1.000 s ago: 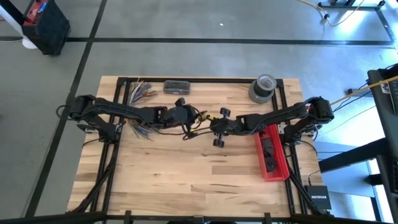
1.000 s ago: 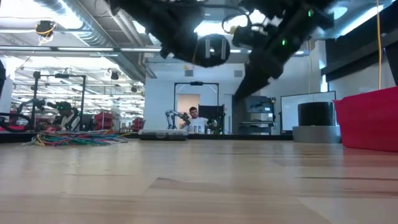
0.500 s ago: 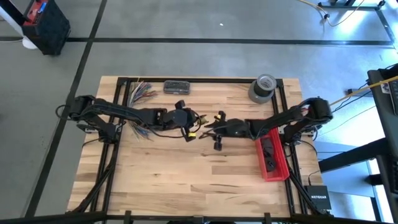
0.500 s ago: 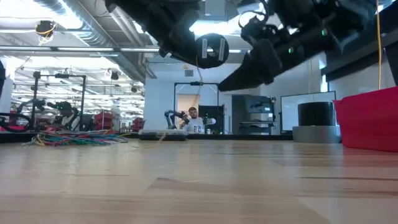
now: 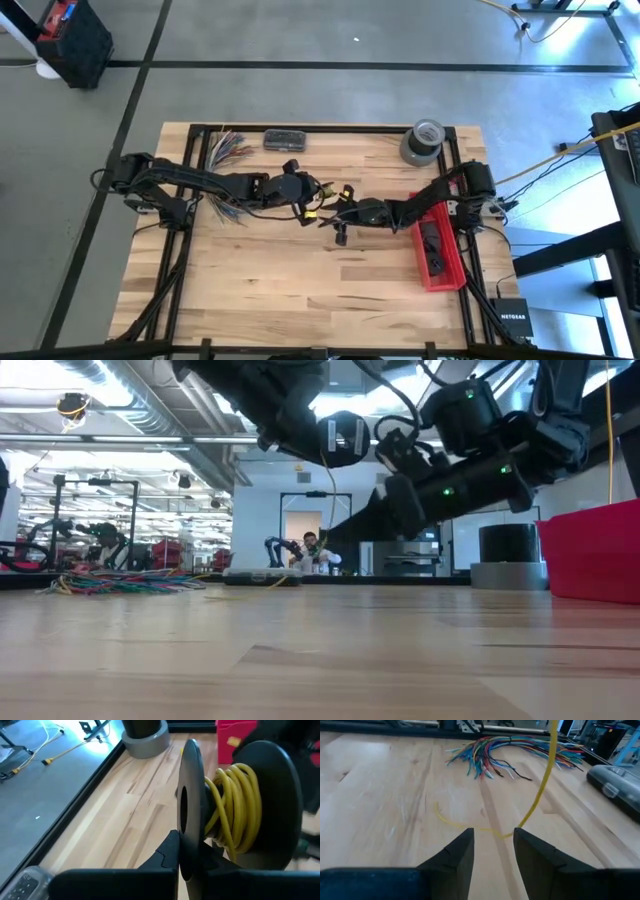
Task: Coil cords
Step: Coil the yellow wire onto the black spool
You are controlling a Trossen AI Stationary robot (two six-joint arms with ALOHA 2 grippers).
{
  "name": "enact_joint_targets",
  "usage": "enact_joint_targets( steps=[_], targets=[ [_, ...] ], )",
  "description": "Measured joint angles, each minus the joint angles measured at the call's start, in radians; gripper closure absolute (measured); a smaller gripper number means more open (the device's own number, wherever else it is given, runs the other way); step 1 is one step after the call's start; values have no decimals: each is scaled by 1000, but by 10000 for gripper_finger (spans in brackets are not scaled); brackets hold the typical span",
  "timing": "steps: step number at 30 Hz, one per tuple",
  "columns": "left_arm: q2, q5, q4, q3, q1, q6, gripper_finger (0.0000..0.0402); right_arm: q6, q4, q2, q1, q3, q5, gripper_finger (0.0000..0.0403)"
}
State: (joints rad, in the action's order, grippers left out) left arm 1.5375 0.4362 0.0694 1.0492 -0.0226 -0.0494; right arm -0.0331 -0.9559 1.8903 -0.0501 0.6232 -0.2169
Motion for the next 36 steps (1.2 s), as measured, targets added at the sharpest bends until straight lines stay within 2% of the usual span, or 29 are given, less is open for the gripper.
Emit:
enact_joint_targets(
  steps=[7, 12, 17, 21, 26, 28, 30, 32, 36],
  targets=[
    [0, 0, -6, 0, -3, 2, 402, -2, -9, 101, -2, 62, -7, 260],
    [0, 0, -6, 0, -3, 4, 402, -3, -14, 108, -2, 66, -64, 260],
    [0, 0, -2, 0, -4, 6, 402, -20, -21, 108, -2, 66, -43, 265],
    [0, 0, -8, 0, -3, 10, 402, -21, -23, 108, -2, 66, -25, 299],
    [-3, 0, -1, 0, -3, 19, 402, -40, 9, 107, -2, 66, -29, 383],
    [-12, 0, 23, 0, -4, 21, 402, -59, 64, 84, -2, 62, -70, 393],
    [-37, 10, 91, 0, -12, 4, 402, -59, 127, 35, -3, 52, -140, 385],
    [-63, 52, 149, 0, -26, -10, 402, -58, 171, -24, -2, 27, -195, 384],
    [-93, 86, 222, 0, -52, -22, 402, -29, 234, -138, 12, -39, -221, 397]
  ],
)
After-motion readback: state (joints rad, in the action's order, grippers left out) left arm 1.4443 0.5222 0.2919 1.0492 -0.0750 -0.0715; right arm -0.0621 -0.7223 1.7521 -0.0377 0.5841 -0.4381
